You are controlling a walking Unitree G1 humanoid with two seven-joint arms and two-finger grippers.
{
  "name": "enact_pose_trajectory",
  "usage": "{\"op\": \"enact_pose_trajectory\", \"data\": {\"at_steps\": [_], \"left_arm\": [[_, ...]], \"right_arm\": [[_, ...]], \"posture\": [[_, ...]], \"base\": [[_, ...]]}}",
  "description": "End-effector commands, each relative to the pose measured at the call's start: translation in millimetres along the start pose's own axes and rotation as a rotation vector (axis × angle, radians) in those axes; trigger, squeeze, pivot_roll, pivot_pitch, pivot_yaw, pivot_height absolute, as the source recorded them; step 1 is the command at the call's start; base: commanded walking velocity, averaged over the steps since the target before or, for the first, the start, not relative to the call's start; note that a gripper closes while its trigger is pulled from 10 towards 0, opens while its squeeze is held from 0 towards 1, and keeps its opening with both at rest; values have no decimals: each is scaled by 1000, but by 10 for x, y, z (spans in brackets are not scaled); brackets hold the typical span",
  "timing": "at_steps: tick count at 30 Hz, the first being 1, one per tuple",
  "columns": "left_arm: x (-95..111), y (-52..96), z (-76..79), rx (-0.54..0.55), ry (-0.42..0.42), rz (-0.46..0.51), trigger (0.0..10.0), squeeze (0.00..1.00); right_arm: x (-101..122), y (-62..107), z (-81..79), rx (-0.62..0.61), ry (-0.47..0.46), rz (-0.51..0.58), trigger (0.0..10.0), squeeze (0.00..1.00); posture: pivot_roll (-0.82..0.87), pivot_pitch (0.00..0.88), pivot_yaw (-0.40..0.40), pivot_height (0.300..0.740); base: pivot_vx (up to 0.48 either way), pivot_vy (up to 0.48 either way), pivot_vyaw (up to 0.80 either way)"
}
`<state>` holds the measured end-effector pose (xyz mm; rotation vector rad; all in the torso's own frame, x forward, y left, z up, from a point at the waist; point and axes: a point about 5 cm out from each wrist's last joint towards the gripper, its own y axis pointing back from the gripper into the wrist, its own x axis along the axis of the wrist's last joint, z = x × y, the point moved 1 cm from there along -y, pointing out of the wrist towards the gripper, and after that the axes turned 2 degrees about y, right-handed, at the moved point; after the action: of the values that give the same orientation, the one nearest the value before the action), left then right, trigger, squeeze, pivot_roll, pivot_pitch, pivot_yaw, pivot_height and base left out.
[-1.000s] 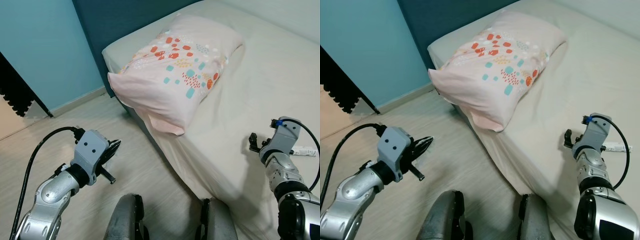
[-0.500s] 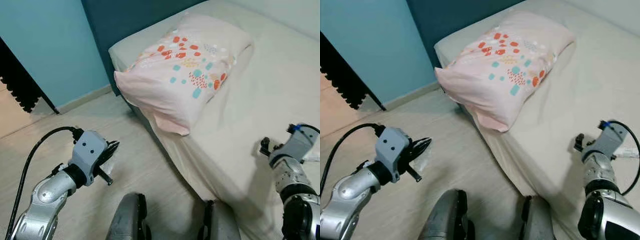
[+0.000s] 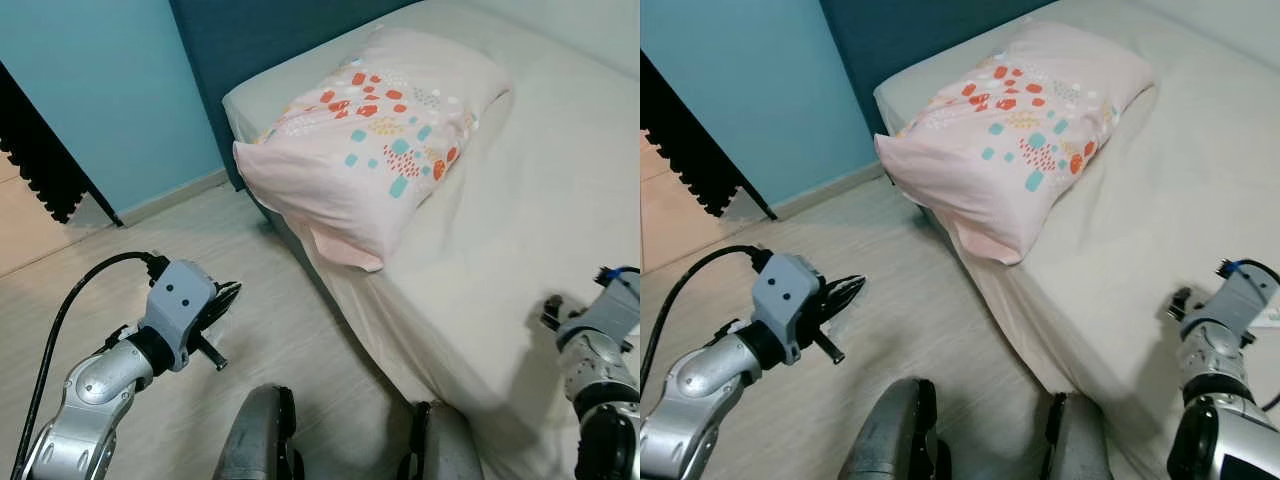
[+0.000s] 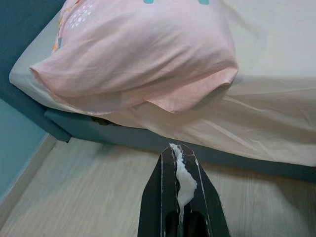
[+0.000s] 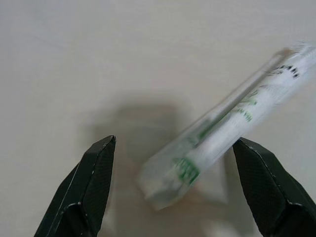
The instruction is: Clean up the room
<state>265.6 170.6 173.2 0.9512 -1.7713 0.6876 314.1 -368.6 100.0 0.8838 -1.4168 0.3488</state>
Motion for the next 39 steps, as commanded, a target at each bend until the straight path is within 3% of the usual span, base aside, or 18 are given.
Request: {"op": "enact_pose_trajectory", "data": {"at_steps": [1,12,13,14,32,34,36,37,38,39], "left_arm": [[-26,22,15,-21,-9,-19,10000,0],[-24,18,23,-30,-15,-16,10000,0],[-25,18,25,-32,-16,-16,10000,0],[-26,16,26,-34,-17,-17,10000,0],[-93,-55,108,-27,18,-8,10000,0],[-108,-92,137,-19,35,1,10000,0],[-143,-185,188,14,74,22,10000,0],[-143,-185,188,14,74,22,10000,0],[-180,-232,202,46,100,21,10000,0],[-180,-232,202,46,100,21,10000,0]], "right_arm": [[-126,12,118,-58,-2,-40,10000,0],[-139,13,162,-66,-26,-37,9725,0],[-144,14,165,-64,-28,-38,2431,0],[-149,15,169,-62,-31,-38,0,0],[-142,15,149,-34,-32,-26,0,0],[-110,12,121,-19,-32,-14,0,0],[14,7,-40,48,-38,31,0,0],[14,7,-40,48,-38,31,0,0],[62,18,-175,98,-52,53,0,0],[62,18,-175,98,-52,53,0,0]], "posture": [[295,262,77,595],[293,258,80,595],[293,260,80,595],[294,260,80,595],[214,220,60,595],[183,199,48,595],[117,152,18,595],[117,152,18,595],[92,131,-2,595],[92,131,-2,595]], "base": [[0,0,0],[0,0,0],[0,0,0],[0,0,0],[0,0,0],[0,0,0],[0,0,0],[0,0,0],[0,0,0],[0,0,0]]}}
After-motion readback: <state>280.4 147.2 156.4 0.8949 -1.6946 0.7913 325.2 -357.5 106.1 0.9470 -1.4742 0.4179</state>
